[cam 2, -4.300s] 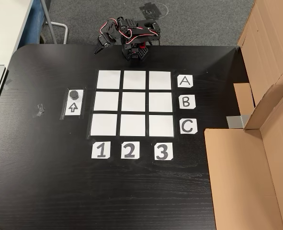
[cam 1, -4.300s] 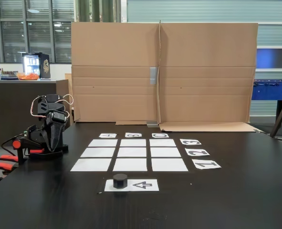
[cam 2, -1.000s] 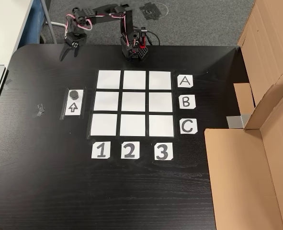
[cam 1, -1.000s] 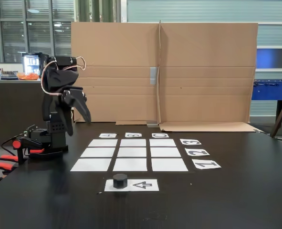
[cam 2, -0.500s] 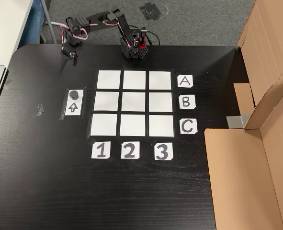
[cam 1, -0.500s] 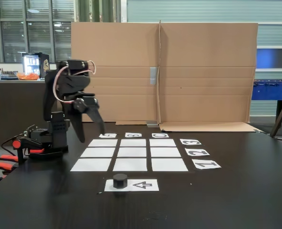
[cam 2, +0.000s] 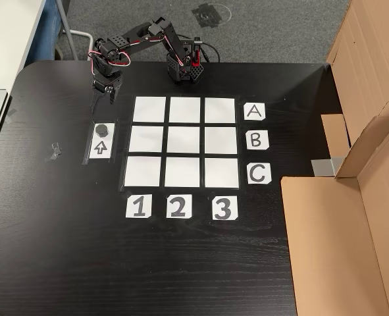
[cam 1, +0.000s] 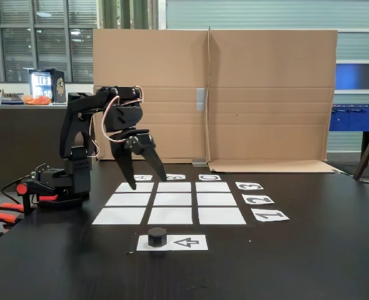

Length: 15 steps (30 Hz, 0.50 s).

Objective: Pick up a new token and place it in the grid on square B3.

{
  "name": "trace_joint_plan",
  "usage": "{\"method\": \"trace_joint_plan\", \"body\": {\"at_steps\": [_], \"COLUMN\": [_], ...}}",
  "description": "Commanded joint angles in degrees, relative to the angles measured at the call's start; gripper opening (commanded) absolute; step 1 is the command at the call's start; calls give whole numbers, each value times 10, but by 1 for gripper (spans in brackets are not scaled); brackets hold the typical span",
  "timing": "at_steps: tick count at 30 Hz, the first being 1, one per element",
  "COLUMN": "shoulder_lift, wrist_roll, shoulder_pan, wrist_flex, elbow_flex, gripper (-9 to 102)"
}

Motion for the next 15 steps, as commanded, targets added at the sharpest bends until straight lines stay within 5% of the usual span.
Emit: {"method": "trace_joint_plan", "body": {"at_steps": [1, 15], "shoulder_lift": [-4, -114], "wrist_roll": [16, 40], "shoulder_pan": [-2, 55], "wrist_flex": [4, -3], "elbow_flex": [-34, -84], "gripper": [41, 42]}}
